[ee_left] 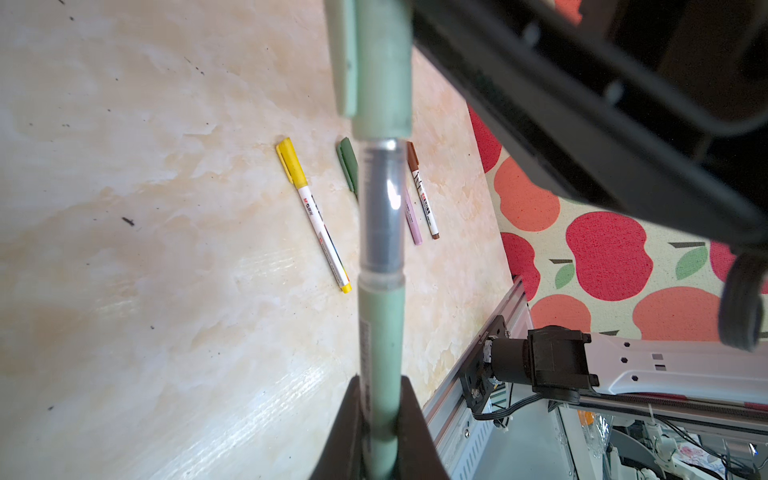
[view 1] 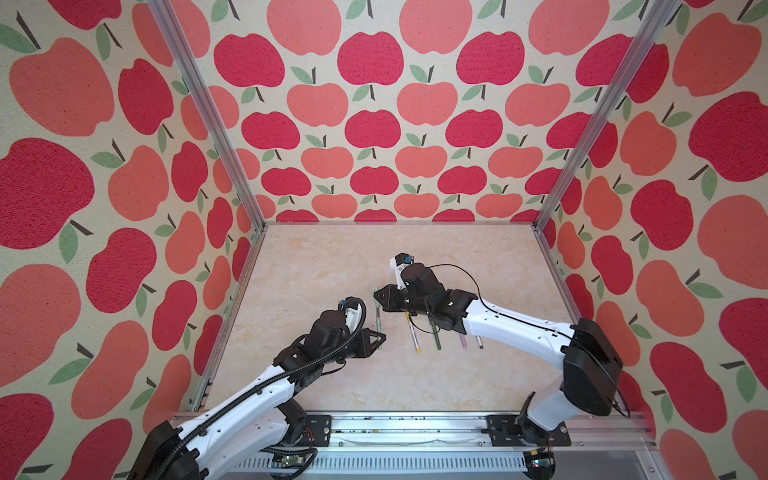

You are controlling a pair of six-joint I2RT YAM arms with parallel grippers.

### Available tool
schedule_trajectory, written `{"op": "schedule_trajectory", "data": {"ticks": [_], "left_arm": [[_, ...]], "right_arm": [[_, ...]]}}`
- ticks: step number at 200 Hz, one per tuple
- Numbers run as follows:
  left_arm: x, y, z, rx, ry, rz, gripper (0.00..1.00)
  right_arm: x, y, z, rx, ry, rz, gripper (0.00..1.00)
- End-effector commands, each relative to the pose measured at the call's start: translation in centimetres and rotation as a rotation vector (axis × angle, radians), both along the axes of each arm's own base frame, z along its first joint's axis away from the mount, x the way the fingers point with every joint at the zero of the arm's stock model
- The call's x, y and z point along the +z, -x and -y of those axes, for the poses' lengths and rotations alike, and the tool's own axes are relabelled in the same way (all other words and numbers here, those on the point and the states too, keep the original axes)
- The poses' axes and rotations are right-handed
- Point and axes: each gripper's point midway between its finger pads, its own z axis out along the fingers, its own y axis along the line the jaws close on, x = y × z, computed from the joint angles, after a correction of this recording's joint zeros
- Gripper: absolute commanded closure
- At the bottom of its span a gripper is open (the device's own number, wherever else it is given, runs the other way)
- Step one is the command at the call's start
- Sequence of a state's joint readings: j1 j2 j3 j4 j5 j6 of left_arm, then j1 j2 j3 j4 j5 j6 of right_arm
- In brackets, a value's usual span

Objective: Insert the pens into the pen caps
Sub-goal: 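Press the cap down onto the pen held by the left gripper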

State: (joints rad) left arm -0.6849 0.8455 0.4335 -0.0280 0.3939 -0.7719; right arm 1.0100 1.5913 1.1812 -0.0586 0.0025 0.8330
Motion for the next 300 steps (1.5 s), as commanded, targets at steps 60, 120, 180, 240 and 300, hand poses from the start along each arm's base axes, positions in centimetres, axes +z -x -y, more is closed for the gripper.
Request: {"op": "schedule_trajectory", "data": {"ticks": [60,120,180,240,300], "left_arm": [[0.9,-1.4,-0.5,0.062,0.014,0.064,1.00],[0.8,-1.5,-0.4,0.058,0.013,0.065,1.00],[0.8,-1.4,-0.4,0.059,0.011,0.064,1.00],[1.7,-1.6,-0.3,0.055,0.010,0.080,1.00],[1.8,-1.6,-0.3,0.048,0.005,0.081,1.00]], "right_arm": [[-0.4,2.3,0.1,0.045,0.021,-0.042,0.97],[-0.4,2.3,-0.1,0.048,0.016,-0.046,0.97],[-0.5,2.6,0.0,0.055,0.016,-0.051,0.97],[-2.2,3.0,1.0,0.059,0.099,-0.025,0.97],[-3.1,3.1,1.4,0.072,0.170,0.055,0.97]]}}
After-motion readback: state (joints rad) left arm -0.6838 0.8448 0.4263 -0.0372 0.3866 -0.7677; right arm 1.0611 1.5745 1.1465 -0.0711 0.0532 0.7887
